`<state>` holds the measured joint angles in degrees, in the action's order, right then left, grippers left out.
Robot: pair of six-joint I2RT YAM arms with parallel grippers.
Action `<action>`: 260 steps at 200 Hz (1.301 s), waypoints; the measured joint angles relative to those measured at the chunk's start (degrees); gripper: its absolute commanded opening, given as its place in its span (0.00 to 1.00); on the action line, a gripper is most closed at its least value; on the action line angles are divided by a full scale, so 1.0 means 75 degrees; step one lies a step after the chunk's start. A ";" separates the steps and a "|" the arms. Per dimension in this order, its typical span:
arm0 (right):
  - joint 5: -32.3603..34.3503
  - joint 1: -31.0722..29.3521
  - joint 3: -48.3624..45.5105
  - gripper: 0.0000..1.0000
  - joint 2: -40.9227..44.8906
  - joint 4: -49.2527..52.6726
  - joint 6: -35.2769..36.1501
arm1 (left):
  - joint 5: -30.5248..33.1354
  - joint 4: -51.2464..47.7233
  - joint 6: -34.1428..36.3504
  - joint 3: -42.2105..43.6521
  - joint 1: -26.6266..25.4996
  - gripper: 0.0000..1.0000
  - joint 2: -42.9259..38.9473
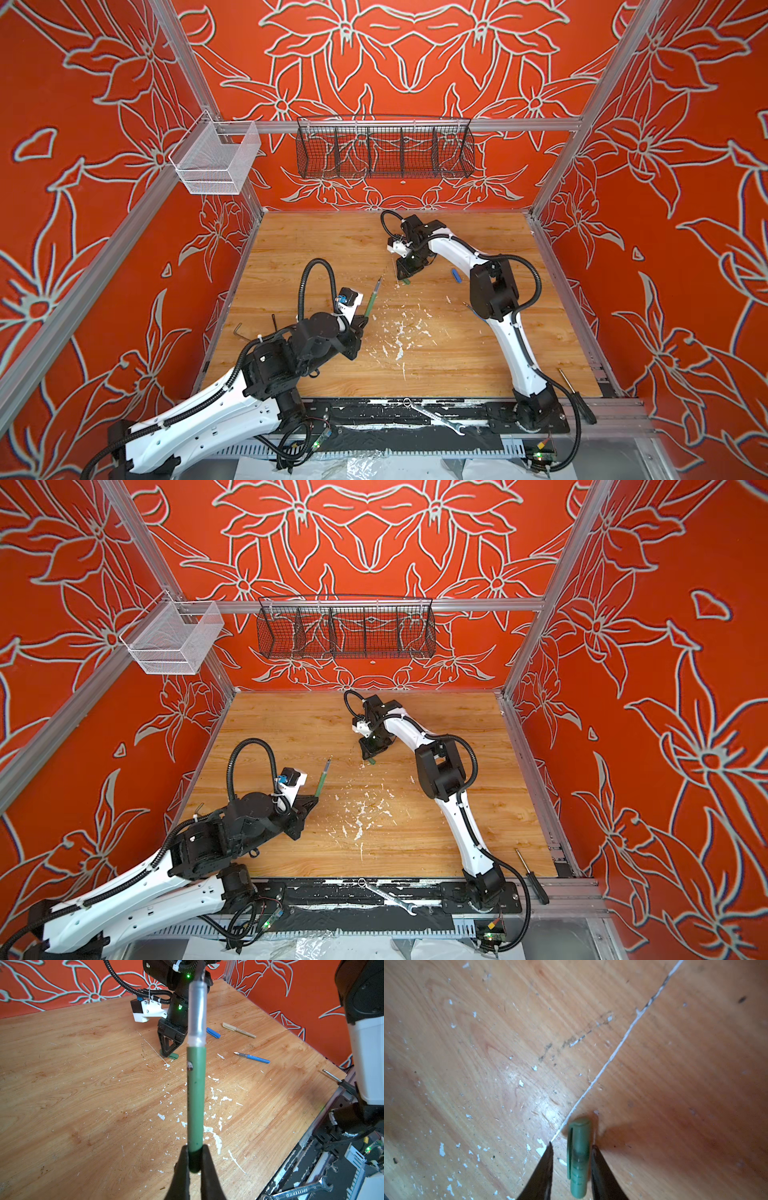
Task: Insert the pens into the pen caps
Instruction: 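Lower the right gripper onto the green cap lying on the table, then grasp the green cap with the right gripper and lift it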
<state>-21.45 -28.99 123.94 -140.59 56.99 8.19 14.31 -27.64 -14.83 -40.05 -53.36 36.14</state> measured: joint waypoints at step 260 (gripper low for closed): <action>-0.0935 -0.0029 -0.4313 0.08 0.3558 -0.2836 -0.1591 | 0.0015 0.0361 -0.0041 0.0423 0.0000 0.00 0.0000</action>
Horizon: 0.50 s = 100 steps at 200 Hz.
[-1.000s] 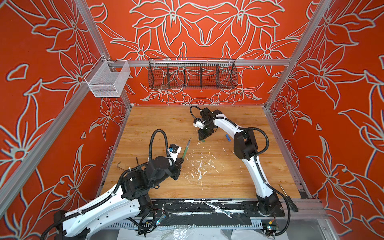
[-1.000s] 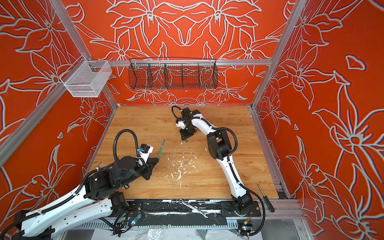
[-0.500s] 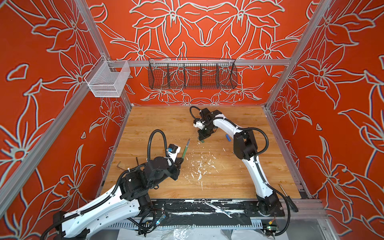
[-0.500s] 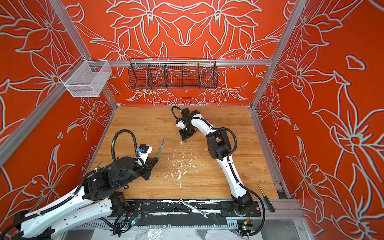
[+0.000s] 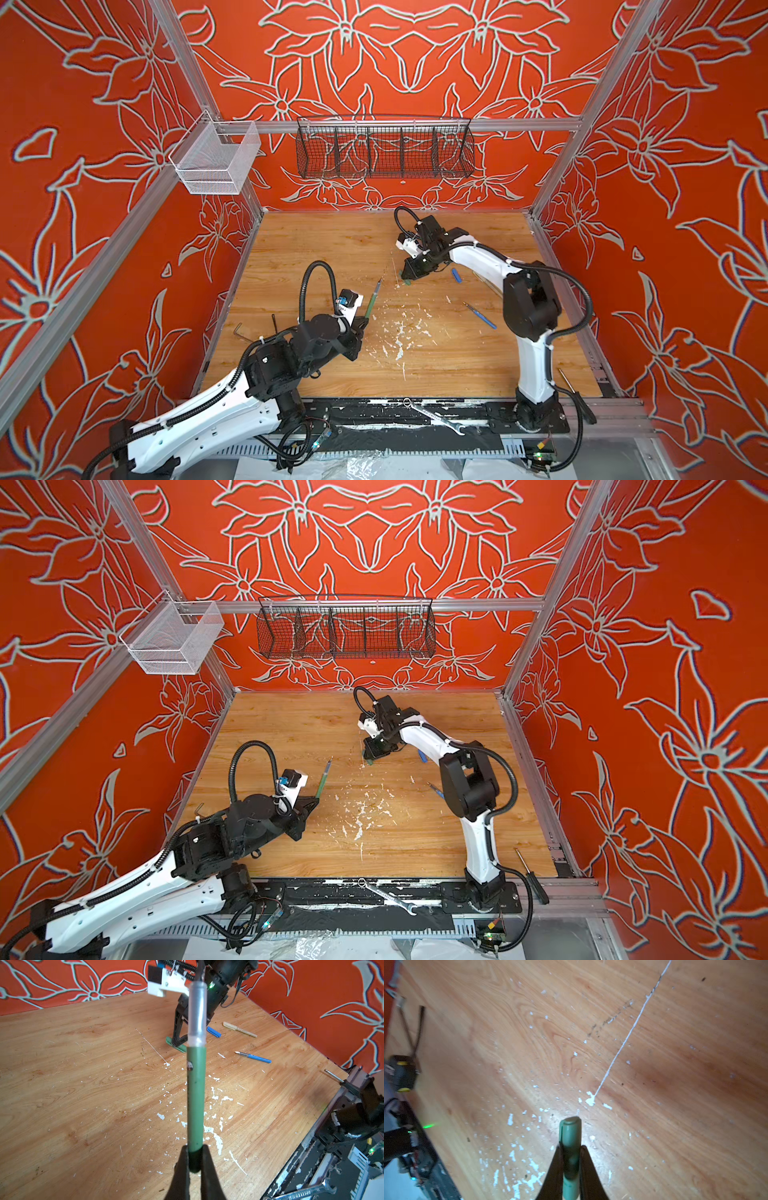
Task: Insert the pens into the pen caps
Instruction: 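Grasp the green cap with the right gripper and lift it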
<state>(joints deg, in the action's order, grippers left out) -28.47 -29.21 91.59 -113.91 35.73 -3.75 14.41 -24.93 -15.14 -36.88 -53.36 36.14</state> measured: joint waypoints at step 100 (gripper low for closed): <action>-0.1335 0.0000 -0.4829 0.08 0.3523 -0.5974 -0.2789 | 0.0000 0.1145 0.0023 0.0851 0.0000 0.00 0.0178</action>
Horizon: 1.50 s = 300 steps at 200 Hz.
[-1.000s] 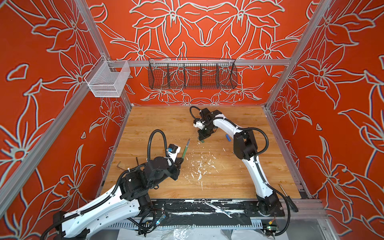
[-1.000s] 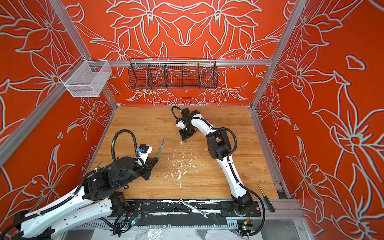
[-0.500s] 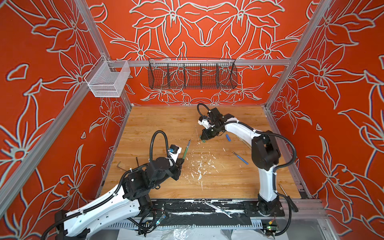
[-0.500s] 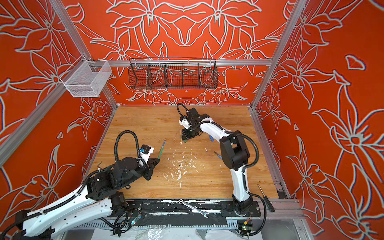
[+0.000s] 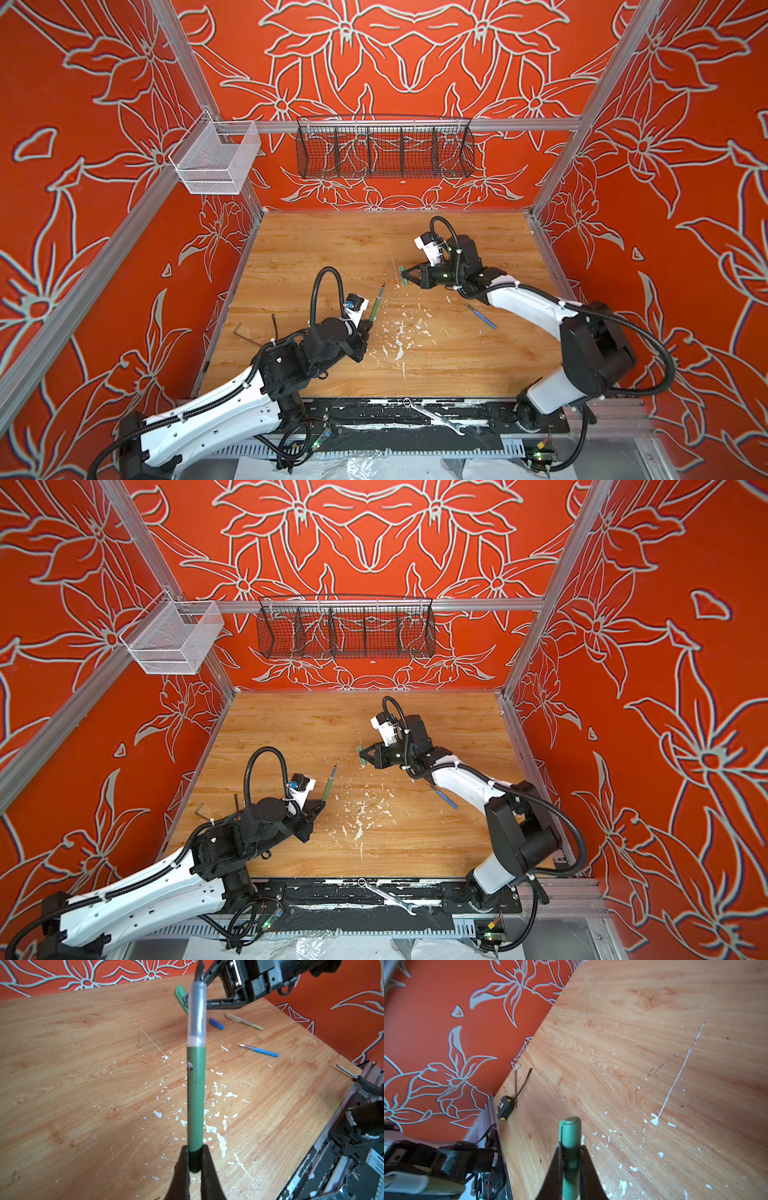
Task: Insert the pens into the pen caps
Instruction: 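Grasp the green cap with the right gripper and lift it, then carry the green cap toward the upright green pen held by the left gripper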
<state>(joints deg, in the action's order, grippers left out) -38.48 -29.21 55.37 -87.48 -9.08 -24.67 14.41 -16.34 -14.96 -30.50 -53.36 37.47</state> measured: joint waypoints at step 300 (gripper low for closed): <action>0.0484 -0.1122 -0.0790 0.05 0.2326 -0.2669 -0.0254 | -0.4167 0.4695 0.0621 0.1390 0.1722 0.00 0.0399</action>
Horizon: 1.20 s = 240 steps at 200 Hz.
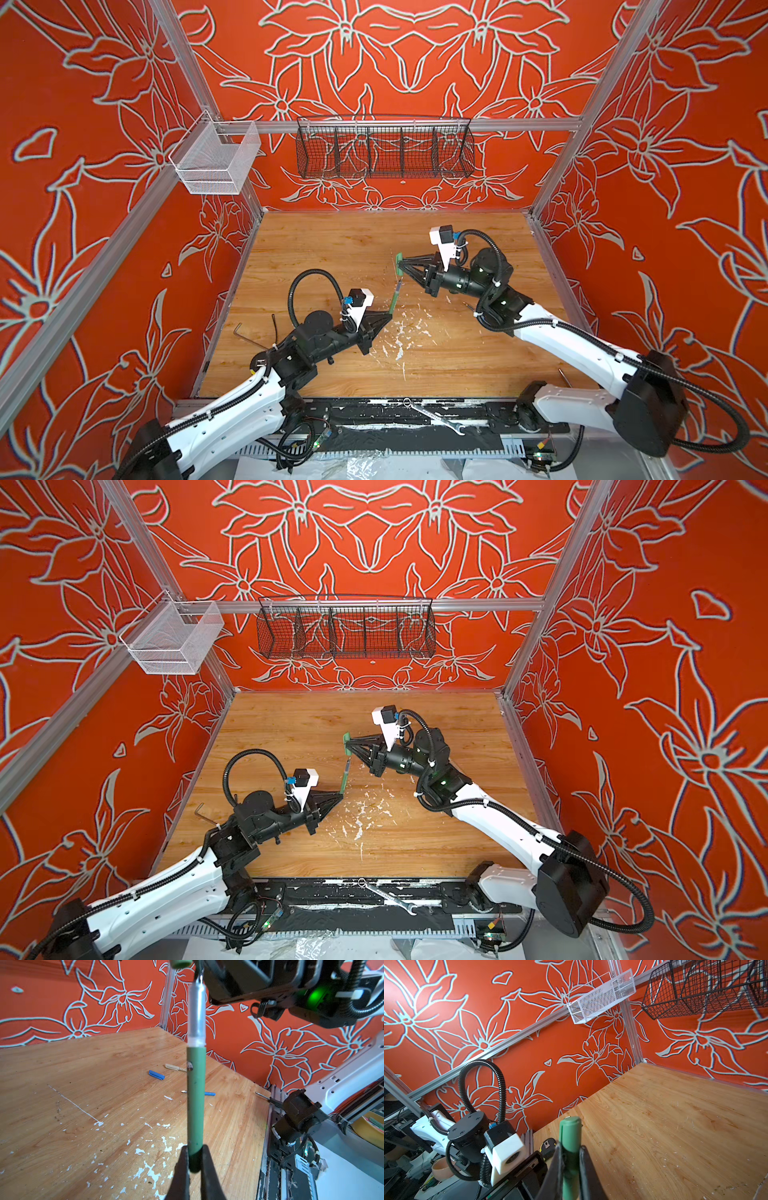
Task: Insert the pens into the pen caps
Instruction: 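Carry the green cap toward the upright green pen held by the left gripper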
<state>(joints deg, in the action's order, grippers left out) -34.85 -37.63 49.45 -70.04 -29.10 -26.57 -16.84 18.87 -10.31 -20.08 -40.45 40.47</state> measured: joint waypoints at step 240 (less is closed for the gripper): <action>0.2072 -0.0644 0.0184 0.05 0.0245 0.0519 0.0711 | 0.3844 -0.1014 0.0836 -0.0516 -0.1125 0.00 0.0443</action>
<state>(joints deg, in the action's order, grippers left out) -19.31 -42.46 50.83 -68.20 -25.21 -21.23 11.99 11.27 -4.03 -23.94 -48.88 43.79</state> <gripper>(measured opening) 0.141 0.080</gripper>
